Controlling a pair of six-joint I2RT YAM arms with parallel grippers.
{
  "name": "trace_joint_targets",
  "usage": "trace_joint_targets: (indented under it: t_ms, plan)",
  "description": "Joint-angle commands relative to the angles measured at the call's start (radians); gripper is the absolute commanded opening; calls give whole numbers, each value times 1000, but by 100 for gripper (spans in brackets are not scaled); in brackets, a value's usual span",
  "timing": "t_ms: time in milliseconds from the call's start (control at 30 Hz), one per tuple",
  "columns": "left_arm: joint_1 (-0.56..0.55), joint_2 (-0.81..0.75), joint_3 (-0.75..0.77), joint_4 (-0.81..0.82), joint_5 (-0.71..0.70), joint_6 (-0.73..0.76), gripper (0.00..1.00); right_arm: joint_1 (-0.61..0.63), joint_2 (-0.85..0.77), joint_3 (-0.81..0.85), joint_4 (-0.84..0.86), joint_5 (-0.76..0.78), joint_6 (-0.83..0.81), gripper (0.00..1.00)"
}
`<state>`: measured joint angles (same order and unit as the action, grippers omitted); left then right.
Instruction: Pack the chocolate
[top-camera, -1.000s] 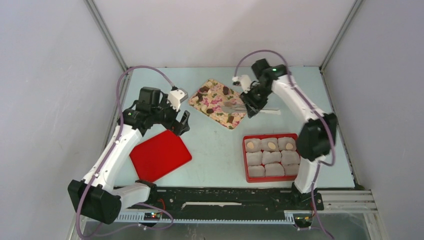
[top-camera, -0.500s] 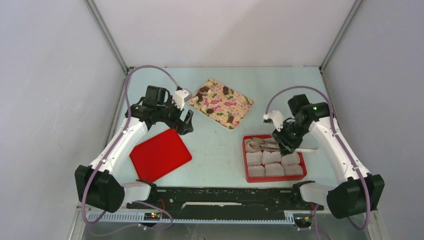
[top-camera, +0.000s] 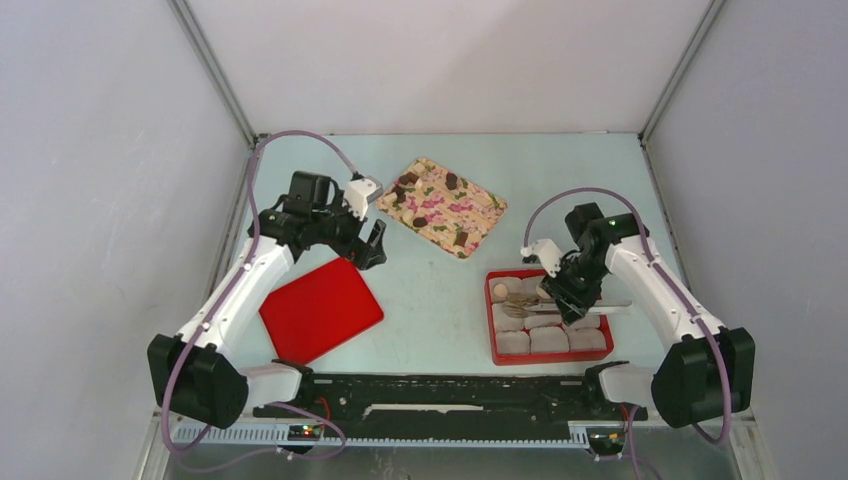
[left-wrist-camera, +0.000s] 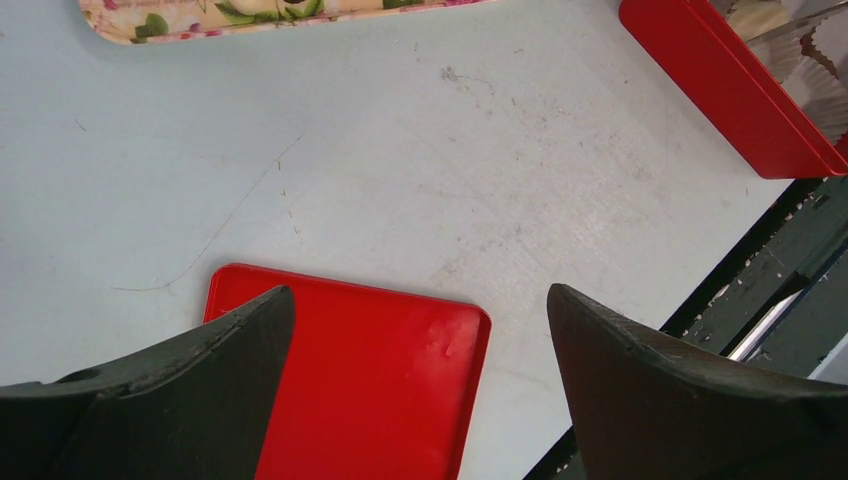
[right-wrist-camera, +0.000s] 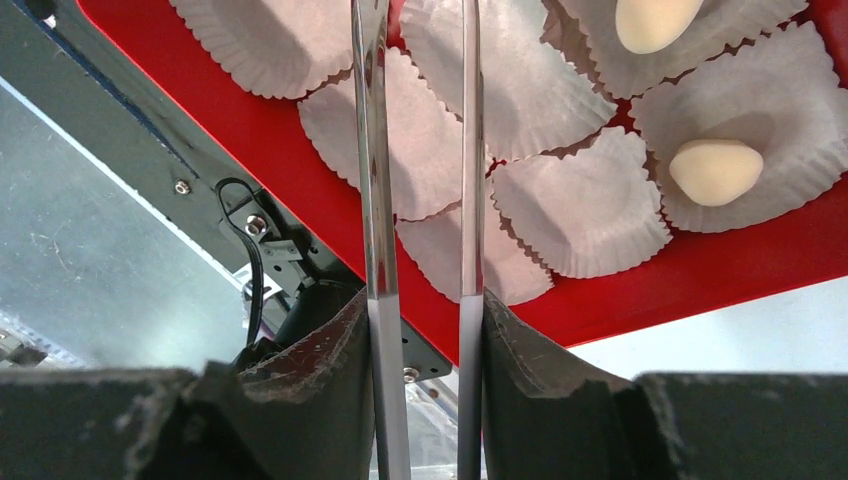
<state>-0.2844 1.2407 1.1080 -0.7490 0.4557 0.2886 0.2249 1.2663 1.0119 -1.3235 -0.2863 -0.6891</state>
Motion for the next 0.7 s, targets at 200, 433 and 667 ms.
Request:
trace_joint_targets:
  t_ms: [200, 433, 667]
  plan:
    - [-3, -29, -30, 21, 4, 10, 100, 35, 3, 10, 5, -19, -23, 31]
    - [-4, -24, -32, 22, 10, 11, 100, 60, -32, 10, -32, -25, -20, 32]
    - [-3, -32, -38, 22, 12, 15, 100, 77, -14, -7, -23, -1, -6, 32]
